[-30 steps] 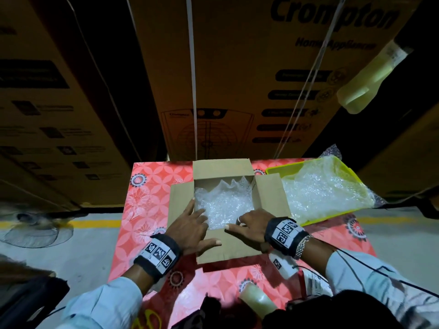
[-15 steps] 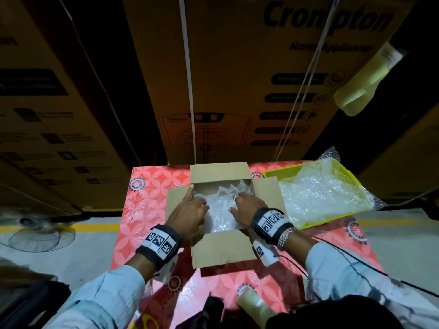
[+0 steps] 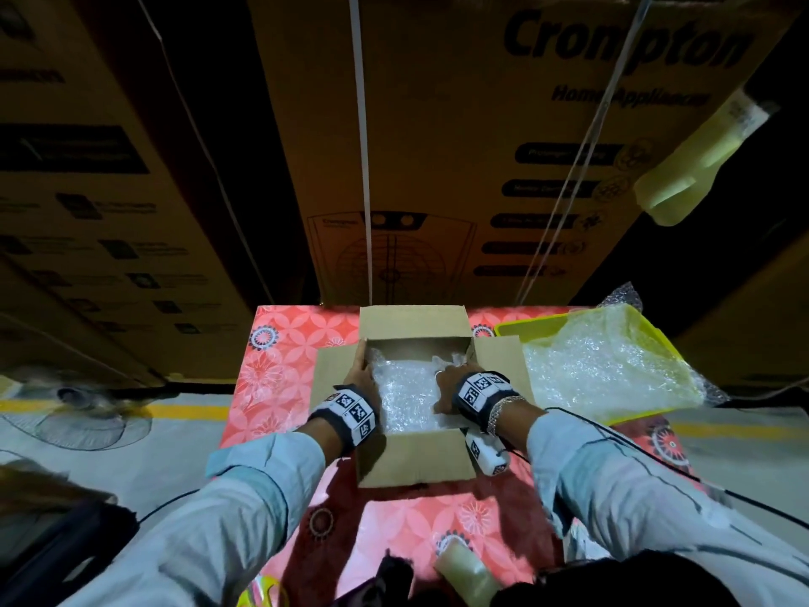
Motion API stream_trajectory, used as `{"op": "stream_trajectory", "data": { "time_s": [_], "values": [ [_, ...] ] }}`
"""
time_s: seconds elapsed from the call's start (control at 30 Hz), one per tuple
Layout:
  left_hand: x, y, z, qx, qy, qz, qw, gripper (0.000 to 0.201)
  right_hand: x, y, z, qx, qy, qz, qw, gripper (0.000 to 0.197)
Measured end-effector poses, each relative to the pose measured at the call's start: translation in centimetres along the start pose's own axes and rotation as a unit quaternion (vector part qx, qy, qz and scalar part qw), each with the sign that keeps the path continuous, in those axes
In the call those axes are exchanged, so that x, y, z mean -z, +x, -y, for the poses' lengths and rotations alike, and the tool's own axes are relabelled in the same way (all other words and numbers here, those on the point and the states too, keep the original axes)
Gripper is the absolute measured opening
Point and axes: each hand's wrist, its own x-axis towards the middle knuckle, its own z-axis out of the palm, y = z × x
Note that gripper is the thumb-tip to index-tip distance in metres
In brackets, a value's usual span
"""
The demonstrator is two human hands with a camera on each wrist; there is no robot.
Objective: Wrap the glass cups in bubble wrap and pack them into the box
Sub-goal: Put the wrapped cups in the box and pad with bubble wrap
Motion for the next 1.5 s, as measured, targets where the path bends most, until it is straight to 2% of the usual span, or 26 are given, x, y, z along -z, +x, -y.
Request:
{"op": "stream_trajectory", "data": {
  "time_s": [0.1, 0.13, 0.23, 0.3, 0.37, 0.47, 0.53, 0.6, 0.7, 0.77, 0.83, 0.93, 1.0, 1.1, 1.23, 1.3, 1.4, 1.43, 1.5],
  "values": [
    [-0.3, -0.1, 0.4, -0.011, -0.086, -0.079, 0.993, 0.04, 1.4, -1.9, -0.1, 0.004, 0.012, -0.026, 1.0, 0.053],
    [-0.3, -0.1, 0.5, -0.009, -0.101, -0.105, 0.989, 0.035, 1.6, -2.4, -0.2, 0.006, 0.02, -0.051, 0.998, 0.05],
    [0.2, -0.4, 0.5, 0.015, -0.09, -0.159, 0.983, 0.048, 2.2, -2.8, -0.5, 0.008, 0.032, -0.093, 0.995, 0.054],
    [0.5, -0.4, 0.3, 0.019, -0.091, -0.179, 0.979, 0.062, 2.3, -2.0, -0.5, 0.007, 0.021, -0.077, 0.997, 0.057],
    [-0.1, 0.2, 0.4, 0.02, -0.065, -0.174, 0.982, 0.075, 2.2, -1.0, -0.6, 0.017, -0.032, -0.052, 0.998, 0.06],
    [-1.2, 1.0, 0.1, 0.022, 0.003, -0.157, 0.987, 0.075, 0.8, -0.2, -1.0, 0.04, -0.138, -0.015, 0.99, 0.072],
    [-0.9, 1.0, -0.2, 0.022, 0.038, -0.122, 0.991, 0.08, -0.2, 0.2, -1.3, 0.05, -0.175, -0.022, 0.983, 0.08],
    [-0.3, 1.1, -0.3, 0.023, 0.041, -0.079, 0.996, 0.078, -1.0, 0.1, -1.3, 0.049, -0.203, -0.029, 0.978, 0.086],
    [0.4, 1.4, -0.3, 0.012, 0.021, -0.042, 0.999, 0.063, -1.3, -0.3, -1.3, 0.043, -0.237, -0.026, 0.97, 0.088],
    [0.8, 1.1, -0.1, -0.004, -0.008, -0.042, 0.999, 0.055, -0.8, -0.8, -1.2, 0.047, -0.224, -0.029, 0.973, 0.077],
    [0.6, 0.5, 0.1, -0.028, -0.012, -0.076, 0.997, 0.05, -0.5, -1.5, -1.2, 0.063, -0.193, -0.05, 0.978, 0.069],
    [-1.2, -0.3, 0.1, -0.034, -0.032, -0.146, 0.988, 0.06, -0.8, -3.0, -0.7, 0.101, -0.133, -0.069, 0.983, 0.069],
    [-2.7, -0.7, -0.4, -0.042, -0.038, -0.175, 0.983, 0.06, -1.5, -3.8, -0.4, 0.142, -0.065, -0.034, 0.987, 0.063],
    [-2.8, -1.9, -0.7, -0.086, -0.019, -0.15, 0.985, 0.058, -1.7, -4.0, 0.2, 0.137, 0.011, 0.033, 0.99, 0.066],
    [-2.7, -0.5, 0.1, -0.098, -0.013, -0.08, 0.992, 0.082, -0.3, -3.7, 0.7, 0.088, 0.037, 0.076, 0.992, 0.089],
    [-2.8, -0.9, 0.3, -0.107, -0.08, -0.106, 0.985, 0.081, 0.1, -4.3, 0.6, 0.089, 0.067, 0.066, 0.992, 0.098],
    [-3.1, -4.3, 1.1, -0.064, -0.202, -0.191, 0.958, 0.059, -0.3, -6.2, -0.5, 0.1, 0.102, 0.018, 0.989, 0.102],
    [-3.8, -5.8, 0.9, -0.039, -0.244, -0.212, 0.945, 0.063, -0.8, -6.8, -0.9, 0.105, 0.106, 0.002, 0.989, 0.104],
    [-5.8, -8.2, -0.1, -0.003, -0.32, -0.22, 0.921, 0.084, -1.9, -7.9, -1.4, 0.124, 0.085, -0.019, 0.988, 0.111]
  ]
}}
